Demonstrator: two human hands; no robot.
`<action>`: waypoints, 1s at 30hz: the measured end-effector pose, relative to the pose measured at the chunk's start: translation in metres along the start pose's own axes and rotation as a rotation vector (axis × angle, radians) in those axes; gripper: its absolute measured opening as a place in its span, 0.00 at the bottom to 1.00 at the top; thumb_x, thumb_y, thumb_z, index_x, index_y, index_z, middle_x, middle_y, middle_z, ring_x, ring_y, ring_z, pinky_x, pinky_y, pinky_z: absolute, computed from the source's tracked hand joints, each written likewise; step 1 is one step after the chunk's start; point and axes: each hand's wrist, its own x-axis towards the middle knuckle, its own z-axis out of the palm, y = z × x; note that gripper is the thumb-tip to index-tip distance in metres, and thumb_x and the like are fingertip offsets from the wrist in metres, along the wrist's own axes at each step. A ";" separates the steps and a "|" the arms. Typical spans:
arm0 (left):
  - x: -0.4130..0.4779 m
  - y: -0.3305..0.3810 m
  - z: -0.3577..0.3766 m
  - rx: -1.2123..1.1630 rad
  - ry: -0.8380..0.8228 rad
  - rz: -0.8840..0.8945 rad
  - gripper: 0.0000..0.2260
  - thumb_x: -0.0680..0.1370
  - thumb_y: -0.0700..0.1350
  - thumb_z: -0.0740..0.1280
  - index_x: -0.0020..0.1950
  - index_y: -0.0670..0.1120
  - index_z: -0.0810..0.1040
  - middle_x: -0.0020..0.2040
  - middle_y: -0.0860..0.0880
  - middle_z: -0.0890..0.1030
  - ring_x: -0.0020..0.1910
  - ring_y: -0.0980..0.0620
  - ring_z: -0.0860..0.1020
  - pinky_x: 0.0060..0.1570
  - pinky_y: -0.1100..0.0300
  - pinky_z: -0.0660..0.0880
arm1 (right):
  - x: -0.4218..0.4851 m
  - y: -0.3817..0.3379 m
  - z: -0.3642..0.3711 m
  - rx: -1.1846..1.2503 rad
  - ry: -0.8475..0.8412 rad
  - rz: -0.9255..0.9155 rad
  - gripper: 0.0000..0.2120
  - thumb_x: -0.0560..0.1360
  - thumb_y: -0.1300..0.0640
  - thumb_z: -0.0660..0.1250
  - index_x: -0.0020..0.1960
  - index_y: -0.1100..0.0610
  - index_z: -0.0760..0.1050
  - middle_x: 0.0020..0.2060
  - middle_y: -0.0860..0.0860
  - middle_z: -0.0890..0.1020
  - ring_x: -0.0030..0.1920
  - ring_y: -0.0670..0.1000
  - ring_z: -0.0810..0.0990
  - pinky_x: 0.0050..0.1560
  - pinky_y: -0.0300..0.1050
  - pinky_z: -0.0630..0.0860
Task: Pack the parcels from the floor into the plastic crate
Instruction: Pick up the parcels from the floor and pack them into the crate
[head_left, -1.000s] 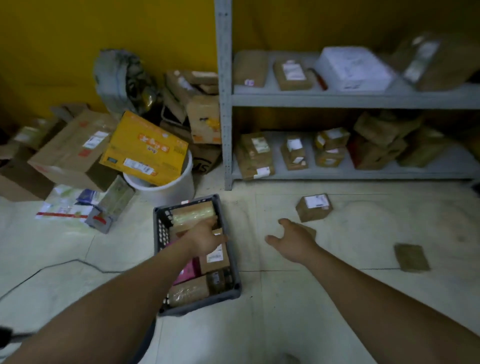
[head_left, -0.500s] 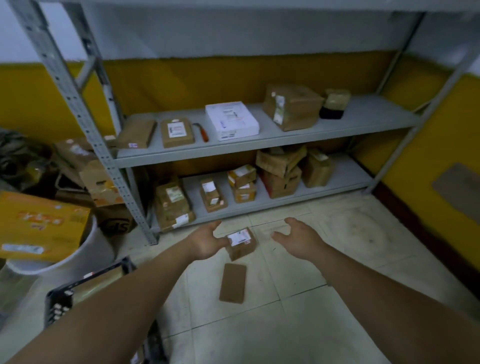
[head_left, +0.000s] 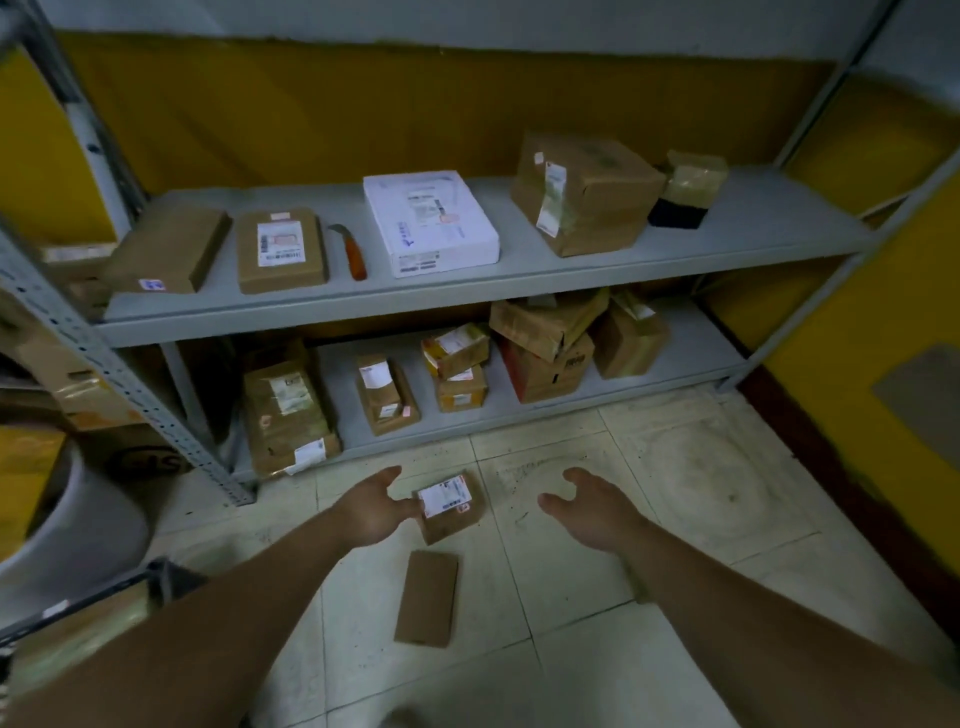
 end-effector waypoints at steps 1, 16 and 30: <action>0.015 -0.003 0.000 -0.009 -0.001 -0.027 0.33 0.77 0.52 0.66 0.77 0.47 0.55 0.77 0.45 0.57 0.74 0.46 0.60 0.70 0.56 0.60 | 0.017 -0.001 0.001 -0.011 -0.017 0.008 0.34 0.78 0.41 0.61 0.77 0.56 0.56 0.75 0.56 0.63 0.73 0.57 0.65 0.69 0.46 0.63; 0.315 -0.146 0.151 -0.194 0.066 -0.297 0.32 0.78 0.51 0.65 0.77 0.46 0.55 0.77 0.45 0.58 0.74 0.44 0.60 0.69 0.56 0.60 | 0.356 0.034 0.177 -0.088 -0.181 -0.111 0.27 0.80 0.46 0.60 0.73 0.60 0.64 0.67 0.59 0.74 0.62 0.56 0.76 0.56 0.45 0.74; 0.477 -0.254 0.276 -0.608 0.115 -0.296 0.17 0.78 0.47 0.66 0.66 0.45 0.72 0.62 0.45 0.78 0.55 0.47 0.77 0.51 0.55 0.75 | 0.549 0.089 0.360 0.314 -0.094 -0.018 0.24 0.75 0.42 0.65 0.64 0.57 0.71 0.52 0.53 0.81 0.42 0.49 0.82 0.35 0.38 0.76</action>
